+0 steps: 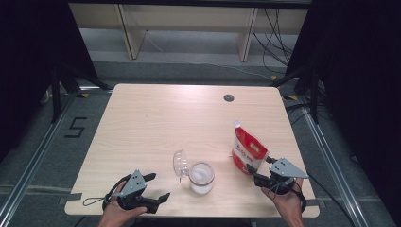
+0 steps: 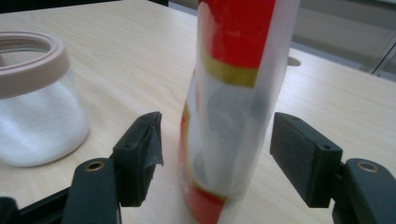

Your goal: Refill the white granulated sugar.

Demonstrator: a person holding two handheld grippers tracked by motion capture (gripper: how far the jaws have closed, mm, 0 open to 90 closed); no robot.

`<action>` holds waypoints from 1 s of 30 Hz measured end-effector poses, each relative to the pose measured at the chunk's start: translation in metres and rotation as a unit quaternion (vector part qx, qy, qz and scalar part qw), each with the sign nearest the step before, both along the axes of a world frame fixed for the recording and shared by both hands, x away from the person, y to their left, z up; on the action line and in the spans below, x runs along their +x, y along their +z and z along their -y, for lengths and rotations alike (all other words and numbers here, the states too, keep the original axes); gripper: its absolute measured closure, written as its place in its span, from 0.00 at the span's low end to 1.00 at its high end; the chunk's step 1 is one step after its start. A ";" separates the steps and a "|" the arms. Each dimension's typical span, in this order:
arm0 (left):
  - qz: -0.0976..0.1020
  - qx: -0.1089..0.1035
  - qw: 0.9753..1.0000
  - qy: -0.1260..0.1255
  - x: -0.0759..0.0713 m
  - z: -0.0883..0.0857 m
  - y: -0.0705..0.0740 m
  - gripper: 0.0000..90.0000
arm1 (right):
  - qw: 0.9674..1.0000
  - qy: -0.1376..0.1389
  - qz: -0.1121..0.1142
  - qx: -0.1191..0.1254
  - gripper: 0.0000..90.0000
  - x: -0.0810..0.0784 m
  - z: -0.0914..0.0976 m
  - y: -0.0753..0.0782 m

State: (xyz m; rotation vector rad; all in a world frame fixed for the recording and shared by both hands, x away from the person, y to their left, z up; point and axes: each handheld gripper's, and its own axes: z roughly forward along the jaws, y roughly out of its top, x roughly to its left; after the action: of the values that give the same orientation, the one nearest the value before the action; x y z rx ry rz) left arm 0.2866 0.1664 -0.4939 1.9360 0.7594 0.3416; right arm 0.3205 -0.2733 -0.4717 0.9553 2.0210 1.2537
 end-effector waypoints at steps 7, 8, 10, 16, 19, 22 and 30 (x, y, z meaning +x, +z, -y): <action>-0.001 0.008 1.000 0.001 0.000 -0.001 0.002 0.18 | 1.000 0.003 -0.021 -0.003 0.37 -0.009 0.001 -0.006; -0.003 0.002 1.000 0.005 0.000 0.000 0.001 0.18 | 1.000 0.003 -0.013 -0.009 0.37 -0.008 0.002 -0.006; -0.002 0.000 1.000 0.004 0.001 -0.001 0.002 0.18 | 0.999 -0.006 -0.036 0.005 0.37 -0.013 0.001 -0.007; -0.008 -0.005 1.000 0.002 0.001 0.000 0.002 0.18 | 0.999 -0.015 -0.050 0.010 0.36 -0.021 0.002 -0.010; -0.007 -0.004 1.000 -0.003 0.000 0.002 0.003 0.18 | 0.999 -0.009 -0.050 0.009 0.35 -0.023 0.005 -0.011; -0.010 -0.005 1.000 -0.001 0.000 0.002 0.002 0.18 | 0.999 -0.008 -0.038 0.006 0.34 -0.025 0.006 -0.009; -0.004 0.001 1.000 0.000 0.000 -0.001 0.004 0.18 | 0.998 -0.016 -0.065 0.011 0.33 -0.036 0.004 -0.012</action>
State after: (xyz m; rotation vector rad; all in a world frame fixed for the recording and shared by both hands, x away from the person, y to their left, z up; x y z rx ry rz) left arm 0.2864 0.1670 -0.4902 1.9408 0.7639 0.3349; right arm 0.2848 -0.2774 -0.4833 1.0996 2.0858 1.2282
